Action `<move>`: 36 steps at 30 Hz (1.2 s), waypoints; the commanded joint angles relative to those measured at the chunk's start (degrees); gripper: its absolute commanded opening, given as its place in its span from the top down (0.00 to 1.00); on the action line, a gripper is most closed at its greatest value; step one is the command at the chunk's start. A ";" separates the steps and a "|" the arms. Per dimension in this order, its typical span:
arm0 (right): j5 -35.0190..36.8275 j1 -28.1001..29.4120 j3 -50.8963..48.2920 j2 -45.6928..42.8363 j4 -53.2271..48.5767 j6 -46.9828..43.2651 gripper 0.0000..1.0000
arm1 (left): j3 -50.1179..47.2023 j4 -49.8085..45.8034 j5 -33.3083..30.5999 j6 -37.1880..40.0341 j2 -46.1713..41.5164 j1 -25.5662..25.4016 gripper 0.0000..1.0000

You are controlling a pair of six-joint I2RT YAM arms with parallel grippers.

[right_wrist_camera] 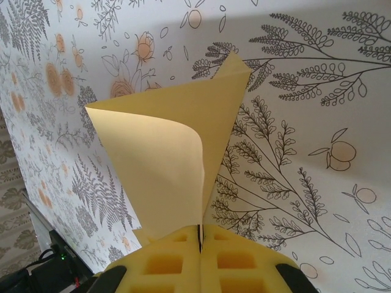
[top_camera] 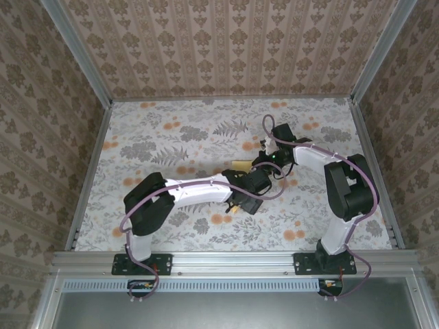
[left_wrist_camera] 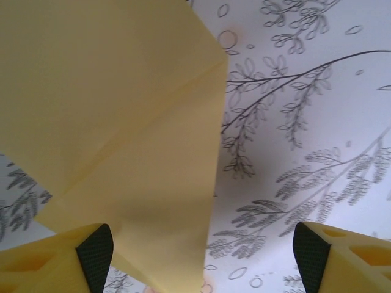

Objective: Fold a paper plane with a square sheet of paper (fold left side to right side)
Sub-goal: Fold the wing for the fifth time at the center of the table.

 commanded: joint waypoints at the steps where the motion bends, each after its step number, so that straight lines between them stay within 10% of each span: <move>1: 0.48 0.45 1.64 0.85 -1.96 0.99 0.94 | 2.41 -6.42 -6.65 -0.98 1.75 -0.83 0.20; 28: 0.79 1.33 2.83 2.00 -2.82 0.60 0.94 | 5.52 -8.45 -7.48 -0.61 5.08 -1.65 0.80; 36: 2.31 0.78 3.14 0.00 -2.10 0.26 0.79 | 0.84 -3.16 -2.41 -1.79 1.15 0.69 0.94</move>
